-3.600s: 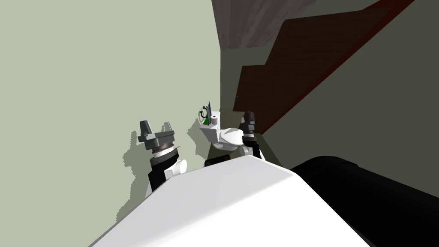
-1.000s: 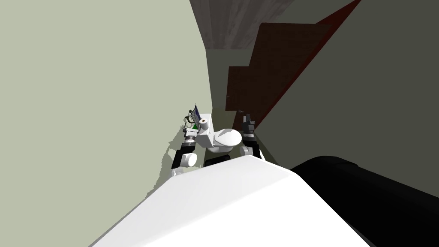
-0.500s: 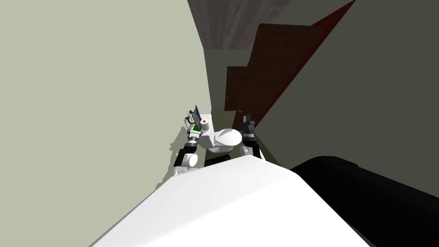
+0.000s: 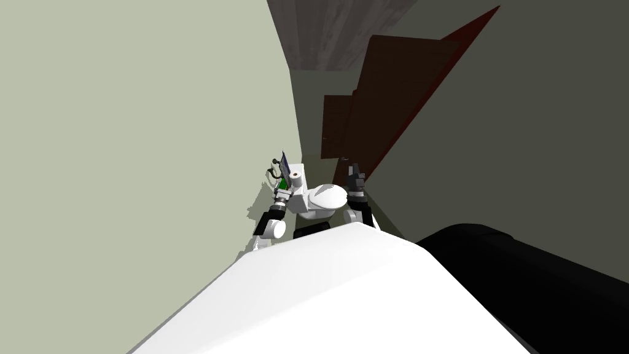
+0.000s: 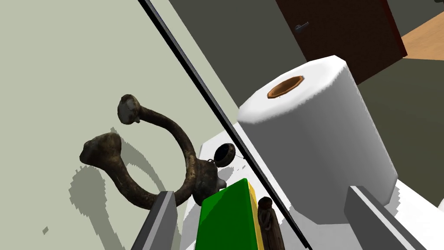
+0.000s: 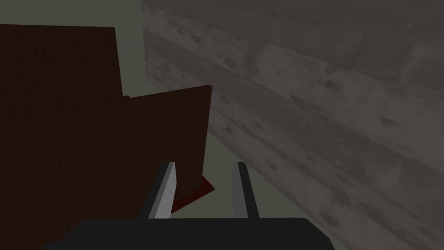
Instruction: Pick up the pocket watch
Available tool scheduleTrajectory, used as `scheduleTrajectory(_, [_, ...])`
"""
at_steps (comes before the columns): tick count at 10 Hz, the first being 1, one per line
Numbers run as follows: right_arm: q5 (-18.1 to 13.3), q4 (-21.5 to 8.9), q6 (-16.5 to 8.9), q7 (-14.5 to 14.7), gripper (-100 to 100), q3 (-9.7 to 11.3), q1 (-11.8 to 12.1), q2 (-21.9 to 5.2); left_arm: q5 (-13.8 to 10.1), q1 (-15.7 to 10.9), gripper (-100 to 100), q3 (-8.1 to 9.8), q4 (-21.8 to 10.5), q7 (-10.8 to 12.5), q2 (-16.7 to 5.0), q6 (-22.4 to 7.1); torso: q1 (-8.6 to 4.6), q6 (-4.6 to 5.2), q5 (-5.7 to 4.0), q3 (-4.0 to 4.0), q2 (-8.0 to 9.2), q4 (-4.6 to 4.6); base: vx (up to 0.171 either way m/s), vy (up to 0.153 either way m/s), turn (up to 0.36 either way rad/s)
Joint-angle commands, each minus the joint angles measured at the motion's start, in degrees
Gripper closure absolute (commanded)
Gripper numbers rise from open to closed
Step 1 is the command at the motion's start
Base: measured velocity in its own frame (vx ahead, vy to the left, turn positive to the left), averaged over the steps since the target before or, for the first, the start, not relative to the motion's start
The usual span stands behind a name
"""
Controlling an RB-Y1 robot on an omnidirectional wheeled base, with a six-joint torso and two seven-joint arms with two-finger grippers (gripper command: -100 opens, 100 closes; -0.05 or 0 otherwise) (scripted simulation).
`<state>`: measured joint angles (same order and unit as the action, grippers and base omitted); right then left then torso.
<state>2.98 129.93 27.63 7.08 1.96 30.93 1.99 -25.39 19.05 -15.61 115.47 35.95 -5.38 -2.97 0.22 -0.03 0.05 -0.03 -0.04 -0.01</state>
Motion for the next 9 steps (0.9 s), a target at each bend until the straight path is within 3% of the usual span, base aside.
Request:
scheduleTrajectory(1, [0.0, 0.0, 0.0, 0.0, 0, 0.0, 0.0, 0.0, -0.7, -0.1, -100, -0.02, -1.2, 1.2, 0.7, -1.7, 0.00, 0.00, 0.00, 0.00, 0.00, 0.00, 0.009, 0.063, -0.050])
scheduleTrajectory(2, [0.0, 0.0, 0.0, 0.0, 0, 0.0, 0.0, 0.0, -0.4, 0.0, -100, 0.05, -0.5, 0.7, 0.4, -1.1, 0.00, 0.00, 0.00, 0.01, 0.01, 0.00, 0.005, 0.030, -0.013])
scheduleTrajectory(3, [0.0, 0.0, 0.0, 0.0, 0, 0.0, 0.0, 0.0, -0.5, 0.0, 0, 0.06, -0.6, 0.8, 0.4, -1.3, -0.10, -0.01, -0.02, 0.02, 0.03, 0.01, 0.001, 0.006, 0.001])
scheduleTrajectory(4, [0.0, 0.0, 0.0, 0.0, 0, 0.0, 0.0, 0.0, -0.8, -2.3, -100, 1.56, -2.1, 1.1, 0.5, -2.1, -0.19, 0.00, -0.04, 0.03, 0.04, 0.01, -0.014, -0.014, -0.049])
scheduleTrajectory(9, [0.0, 0.0, 0.0, 0.0, 0, 0.0, 0.0, 0.0, -1.5, -7.6, -100, 5.06, -5.4, 1.9, 0.9, -4.0, -0.33, 0.00, -0.08, 0.06, 0.11, 0.03, -0.018, -0.024, -0.033])
